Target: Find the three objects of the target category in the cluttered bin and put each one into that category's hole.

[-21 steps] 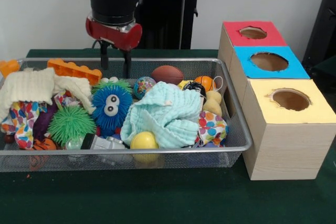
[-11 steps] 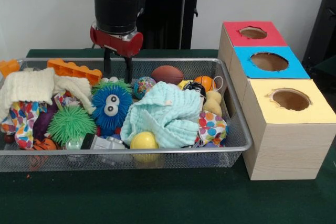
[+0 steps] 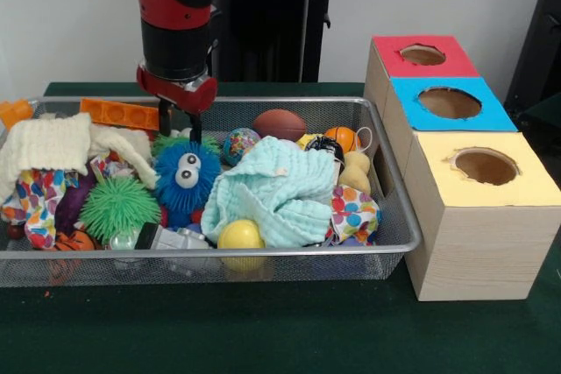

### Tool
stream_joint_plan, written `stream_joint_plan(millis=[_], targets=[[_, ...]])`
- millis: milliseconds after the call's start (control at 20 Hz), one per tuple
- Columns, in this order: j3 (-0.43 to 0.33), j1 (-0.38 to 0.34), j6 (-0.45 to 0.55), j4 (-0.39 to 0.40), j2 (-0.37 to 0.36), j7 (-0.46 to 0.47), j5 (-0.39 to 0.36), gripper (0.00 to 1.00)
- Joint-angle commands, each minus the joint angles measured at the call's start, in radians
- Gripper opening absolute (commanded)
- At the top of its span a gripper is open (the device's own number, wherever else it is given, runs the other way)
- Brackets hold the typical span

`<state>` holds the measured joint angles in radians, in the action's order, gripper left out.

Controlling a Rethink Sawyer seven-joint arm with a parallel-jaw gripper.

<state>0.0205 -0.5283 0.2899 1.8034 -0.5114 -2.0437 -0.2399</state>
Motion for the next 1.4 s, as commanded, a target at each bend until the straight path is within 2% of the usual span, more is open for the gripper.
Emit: stream_joint_plan(millis=[50,400,450,700,1150,1300,1400], targets=[[-0.011,-0.012,-0.03,-0.063,0.083,-0.044,-0.042,1.0],[-0.02,-0.013,-0.048,-0.116,0.124,-0.035,-0.048,1.0],[-0.021,-0.013,-0.054,-0.121,0.127,-0.036,-0.049,0.0],[-0.034,-0.021,-0.06,-0.127,0.125,-0.034,-0.045,0.0],[-0.022,-0.003,0.008,-0.142,0.11,-0.034,-0.026,0.0],[-0.013,0.019,0.079,-0.122,0.047,-0.036,-0.006,0.0],[-0.004,0.038,0.147,-0.092,-0.027,-0.042,0.014,0.0]])
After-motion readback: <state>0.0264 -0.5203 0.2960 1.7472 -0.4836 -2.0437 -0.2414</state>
